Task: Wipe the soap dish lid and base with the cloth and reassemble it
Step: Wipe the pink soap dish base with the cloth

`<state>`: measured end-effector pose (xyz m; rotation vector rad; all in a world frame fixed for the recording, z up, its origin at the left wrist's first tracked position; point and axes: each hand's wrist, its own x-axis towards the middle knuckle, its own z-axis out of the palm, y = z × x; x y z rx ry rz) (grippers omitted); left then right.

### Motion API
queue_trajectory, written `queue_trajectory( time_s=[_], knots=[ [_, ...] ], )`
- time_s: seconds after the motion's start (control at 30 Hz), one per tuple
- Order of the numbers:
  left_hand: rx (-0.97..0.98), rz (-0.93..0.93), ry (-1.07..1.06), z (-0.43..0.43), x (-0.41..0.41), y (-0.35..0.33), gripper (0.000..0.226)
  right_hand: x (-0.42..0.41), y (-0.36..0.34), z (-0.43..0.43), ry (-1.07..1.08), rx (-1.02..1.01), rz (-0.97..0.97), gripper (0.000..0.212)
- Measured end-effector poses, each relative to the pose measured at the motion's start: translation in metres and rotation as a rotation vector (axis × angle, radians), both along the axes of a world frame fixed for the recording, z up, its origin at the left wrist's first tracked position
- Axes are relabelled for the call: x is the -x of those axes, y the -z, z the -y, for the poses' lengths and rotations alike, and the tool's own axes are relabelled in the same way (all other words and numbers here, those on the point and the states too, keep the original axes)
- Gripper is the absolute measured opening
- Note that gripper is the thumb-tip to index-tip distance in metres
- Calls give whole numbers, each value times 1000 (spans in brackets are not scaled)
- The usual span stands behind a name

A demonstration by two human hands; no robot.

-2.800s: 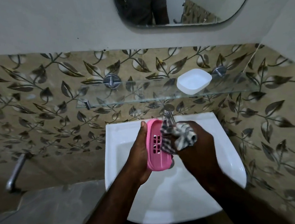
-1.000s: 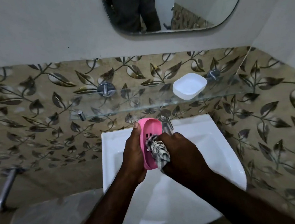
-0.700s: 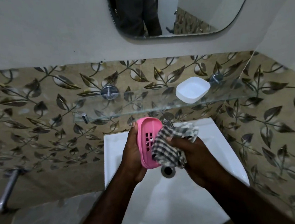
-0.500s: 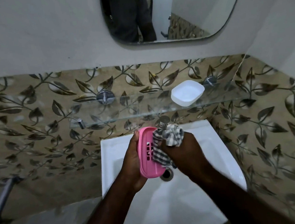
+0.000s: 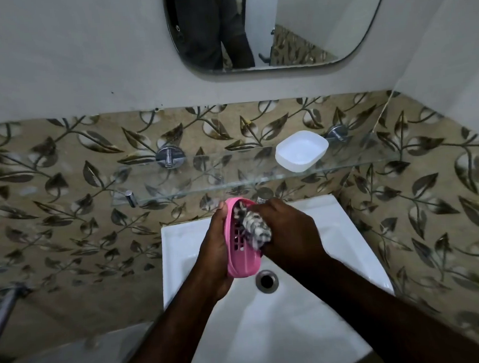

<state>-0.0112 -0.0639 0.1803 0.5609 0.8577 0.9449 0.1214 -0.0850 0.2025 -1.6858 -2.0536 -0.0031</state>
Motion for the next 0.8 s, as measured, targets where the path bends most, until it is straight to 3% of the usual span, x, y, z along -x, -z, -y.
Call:
queue_trajectory(
  time_s=[0.07,0.17,0.27,0.43,0.53,0.6,0.67,0.73,0.8],
  knots=[
    [-39,-6,-2,1,-1,0,46,3,-1,-1,147,76,-57,24],
    [-39,-13,6,8,-2,4,44,7,8,13,204,195,-185,27],
    [-20,-2,29,13,0,8,48,0,11,26,224,372,-590,17],
    [-42,-86,99,13,-12,5,53,-2,2,13,206,322,-953,14],
    [-27,-70,142,9,-10,1,61,-2,-8,15,-59,419,-881,10],
    [-23,-74,157,5,-4,2,61,-12,-8,16,-128,467,-822,27],
    [-50,-118,154,4,3,2,50,-29,-8,10,-74,338,-898,27],
    [-72,-184,205,4,8,4,54,-44,-11,1,-85,224,-913,20],
    [-124,-244,321,5,9,2,57,-46,-19,-2,-202,283,-738,23]
  ],
)
